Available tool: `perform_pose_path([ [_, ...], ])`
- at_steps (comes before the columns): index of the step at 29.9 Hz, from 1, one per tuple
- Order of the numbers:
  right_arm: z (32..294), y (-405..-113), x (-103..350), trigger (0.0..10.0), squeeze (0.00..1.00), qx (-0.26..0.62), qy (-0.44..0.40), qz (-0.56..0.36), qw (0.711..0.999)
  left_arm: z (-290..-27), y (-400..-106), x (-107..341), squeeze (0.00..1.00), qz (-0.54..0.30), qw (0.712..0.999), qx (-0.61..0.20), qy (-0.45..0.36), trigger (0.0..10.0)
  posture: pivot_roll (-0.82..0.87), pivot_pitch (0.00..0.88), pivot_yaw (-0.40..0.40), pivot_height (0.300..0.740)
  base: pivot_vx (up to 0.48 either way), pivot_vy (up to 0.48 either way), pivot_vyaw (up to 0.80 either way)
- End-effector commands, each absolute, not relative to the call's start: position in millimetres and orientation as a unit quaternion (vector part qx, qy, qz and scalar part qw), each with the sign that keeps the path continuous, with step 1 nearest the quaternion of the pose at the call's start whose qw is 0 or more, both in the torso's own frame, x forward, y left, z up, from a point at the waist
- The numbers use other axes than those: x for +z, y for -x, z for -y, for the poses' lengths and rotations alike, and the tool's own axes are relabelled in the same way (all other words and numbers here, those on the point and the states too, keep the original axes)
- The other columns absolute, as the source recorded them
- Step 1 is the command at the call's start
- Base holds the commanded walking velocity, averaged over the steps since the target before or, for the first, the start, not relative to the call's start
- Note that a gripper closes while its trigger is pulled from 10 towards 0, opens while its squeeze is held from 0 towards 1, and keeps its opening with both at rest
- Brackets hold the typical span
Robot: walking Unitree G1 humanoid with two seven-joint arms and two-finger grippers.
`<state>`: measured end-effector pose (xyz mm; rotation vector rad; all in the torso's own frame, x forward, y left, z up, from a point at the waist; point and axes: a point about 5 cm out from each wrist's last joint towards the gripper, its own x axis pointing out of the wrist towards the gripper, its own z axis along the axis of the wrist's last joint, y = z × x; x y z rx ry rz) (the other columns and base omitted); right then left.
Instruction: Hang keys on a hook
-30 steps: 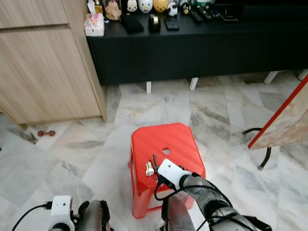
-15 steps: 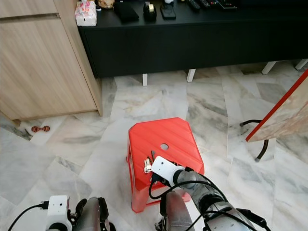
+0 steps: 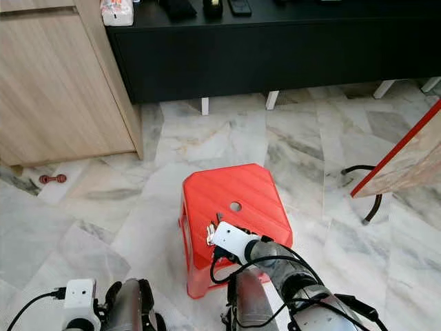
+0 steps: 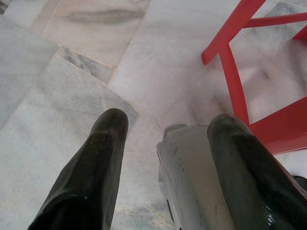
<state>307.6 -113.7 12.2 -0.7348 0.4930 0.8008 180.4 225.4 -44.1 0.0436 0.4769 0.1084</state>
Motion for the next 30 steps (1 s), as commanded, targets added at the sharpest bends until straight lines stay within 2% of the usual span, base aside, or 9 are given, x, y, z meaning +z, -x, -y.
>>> perform_pose_path([
  [1, 118.1, -297.5, 0.6, 10.0, 0.00, 0.385, 0.349, -0.261, 0.814, -192.4, -90.0, -97.4, 0.00, -0.424, 0.905, 0.017, 0.020, 10.0, 0.14, 0.292, -0.119, 0.608, 0.000, 0.000, 0.00],
  [2, 119.0, -297.3, 0.0, 8.9, 0.00, 0.382, 0.353, -0.263, 0.813, -192.1, -89.3, -97.7, 0.00, -0.426, 0.904, 0.016, 0.019, 10.0, 0.13, 0.294, -0.120, 0.608, 0.000, 0.000, 0.00],
  [3, 119.3, -297.5, -0.1, 5.0, 0.00, 0.379, 0.353, -0.264, 0.814, -192.0, -89.1, -97.7, 0.00, -0.426, 0.904, 0.016, 0.019, 10.0, 0.13, 0.294, -0.120, 0.608, 0.000, 0.000, 0.00],
  [4, 119.3, -297.5, -0.1, 5.0, 0.00, 0.379, 0.353, -0.264, 0.814, -192.0, -89.1, -97.7, 0.00, -0.426, 0.904, 0.016, 0.019, 10.0, 0.13, 0.294, -0.120, 0.608, 0.000, 0.000, 0.00],
  [5, 119.8, -297.7, 0.0, 1.9, 0.00, 0.376, 0.351, -0.265, 0.816, -191.8, -89.1, -97.8, 0.00, -0.427, 0.904, 0.016, 0.019, 10.0, 0.13, 0.294, -0.121, 0.608, 0.000, 0.000, 0.00],
  [6, 120.1, -297.8, -0.2, 0.0, 0.00, 0.375, 0.354, -0.266, 0.815, -191.7, -89.1, -97.9, 0.00, -0.427, 0.904, 0.017, 0.019, 10.0, 0.13, 0.294, -0.121, 0.608, 0.000, 0.000, 0.00],
  [30, 116.9, -303.9, 5.0, 0.0, 0.00, 0.353, 0.346, -0.257, 0.830, -193.1, -91.7, -100.6, 0.00, -0.439, 0.898, 0.023, 0.019, 10.0, 0.13, 0.268, -0.124, 0.608, 0.000, 0.000, 0.00],
])
